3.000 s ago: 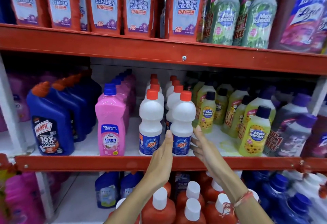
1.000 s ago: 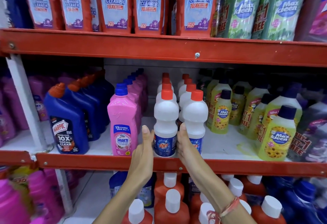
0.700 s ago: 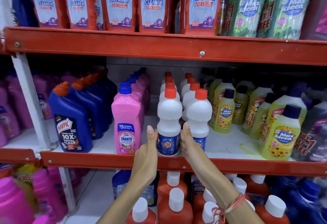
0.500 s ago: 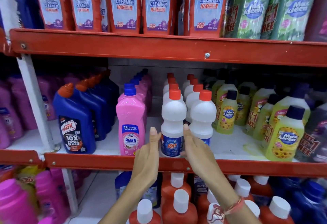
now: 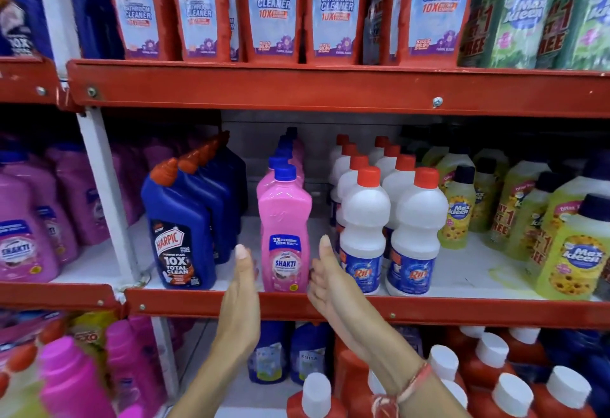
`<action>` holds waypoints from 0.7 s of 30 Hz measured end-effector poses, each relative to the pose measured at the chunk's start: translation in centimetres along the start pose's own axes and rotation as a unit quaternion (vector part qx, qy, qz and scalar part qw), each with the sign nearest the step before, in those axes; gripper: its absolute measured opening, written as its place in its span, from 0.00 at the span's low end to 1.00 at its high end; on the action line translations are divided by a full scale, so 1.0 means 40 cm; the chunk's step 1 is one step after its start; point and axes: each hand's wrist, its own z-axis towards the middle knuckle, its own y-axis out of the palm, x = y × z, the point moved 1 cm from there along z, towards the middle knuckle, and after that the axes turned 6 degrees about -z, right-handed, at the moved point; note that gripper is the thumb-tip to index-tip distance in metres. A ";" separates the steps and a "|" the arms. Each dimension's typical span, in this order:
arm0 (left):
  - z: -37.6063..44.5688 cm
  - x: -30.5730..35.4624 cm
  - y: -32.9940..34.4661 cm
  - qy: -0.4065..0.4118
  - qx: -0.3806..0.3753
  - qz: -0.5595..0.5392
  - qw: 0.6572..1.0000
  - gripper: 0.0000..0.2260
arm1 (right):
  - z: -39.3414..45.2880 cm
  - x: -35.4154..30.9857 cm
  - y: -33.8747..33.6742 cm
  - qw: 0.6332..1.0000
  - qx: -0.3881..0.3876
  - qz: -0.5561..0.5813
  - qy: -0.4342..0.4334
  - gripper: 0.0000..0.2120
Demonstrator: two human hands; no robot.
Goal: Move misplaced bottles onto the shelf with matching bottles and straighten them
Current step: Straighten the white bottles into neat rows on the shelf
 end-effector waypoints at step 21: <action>0.002 0.030 -0.060 0.009 -0.054 0.013 0.998 0.39 | 0.063 0.003 0.045 0.997 0.061 0.028 0.038 0.27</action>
